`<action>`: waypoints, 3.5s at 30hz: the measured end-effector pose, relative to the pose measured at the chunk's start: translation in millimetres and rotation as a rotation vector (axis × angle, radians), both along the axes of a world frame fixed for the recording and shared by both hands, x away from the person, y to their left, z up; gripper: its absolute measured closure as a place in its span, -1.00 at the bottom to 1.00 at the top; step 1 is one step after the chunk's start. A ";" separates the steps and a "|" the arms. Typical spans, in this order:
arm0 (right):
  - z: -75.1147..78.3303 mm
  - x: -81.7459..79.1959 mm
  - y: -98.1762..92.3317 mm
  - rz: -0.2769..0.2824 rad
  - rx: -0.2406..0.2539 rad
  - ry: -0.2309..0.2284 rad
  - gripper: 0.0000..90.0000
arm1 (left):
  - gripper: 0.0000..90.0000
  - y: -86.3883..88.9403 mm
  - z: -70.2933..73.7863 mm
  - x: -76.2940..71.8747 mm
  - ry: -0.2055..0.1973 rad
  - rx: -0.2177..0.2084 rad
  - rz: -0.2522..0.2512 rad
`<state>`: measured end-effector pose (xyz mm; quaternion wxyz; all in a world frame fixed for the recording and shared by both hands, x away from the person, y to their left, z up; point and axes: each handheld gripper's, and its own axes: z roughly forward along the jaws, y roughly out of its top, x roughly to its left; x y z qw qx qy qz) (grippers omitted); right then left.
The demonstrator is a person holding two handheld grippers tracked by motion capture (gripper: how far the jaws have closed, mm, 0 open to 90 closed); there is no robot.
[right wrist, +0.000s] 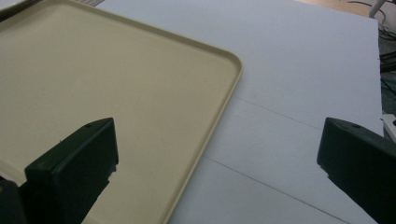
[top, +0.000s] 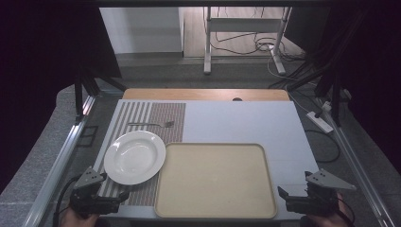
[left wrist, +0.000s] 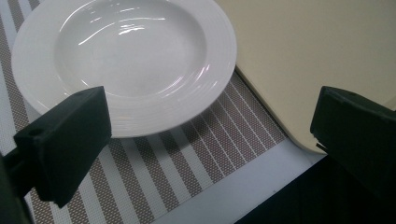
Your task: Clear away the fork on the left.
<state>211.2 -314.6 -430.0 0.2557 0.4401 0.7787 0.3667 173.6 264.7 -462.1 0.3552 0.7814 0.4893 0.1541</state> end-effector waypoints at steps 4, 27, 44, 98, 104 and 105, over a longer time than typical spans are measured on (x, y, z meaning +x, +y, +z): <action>0.0 0.0 0.4 0.000 -0.003 -0.001 -1.00 | -1.00 0.2 0.7 1.9 -0.009 -0.014 0.005; -0.4 0.4 1.0 0.002 -0.006 0.003 -1.00 | -1.00 -3.7 -3.3 27.7 -0.014 0.003 -0.062; -0.7 1.0 1.5 0.005 -0.013 0.007 -1.00 | -1.00 -6.1 -5.9 60.2 0.008 -0.027 -0.055; -1.3 2.2 2.1 0.007 -0.021 0.021 -1.00 | -1.00 -11.5 -18.8 193.9 0.063 -0.020 -0.026; -1.3 2.3 1.9 0.007 -0.020 0.023 -1.00 | -1.00 -16.1 -23.6 212.3 0.075 0.014 -0.033; -1.3 2.3 1.9 0.006 -0.019 0.023 -1.00 | -1.00 -16.9 -24.3 214.4 0.076 0.021 -0.035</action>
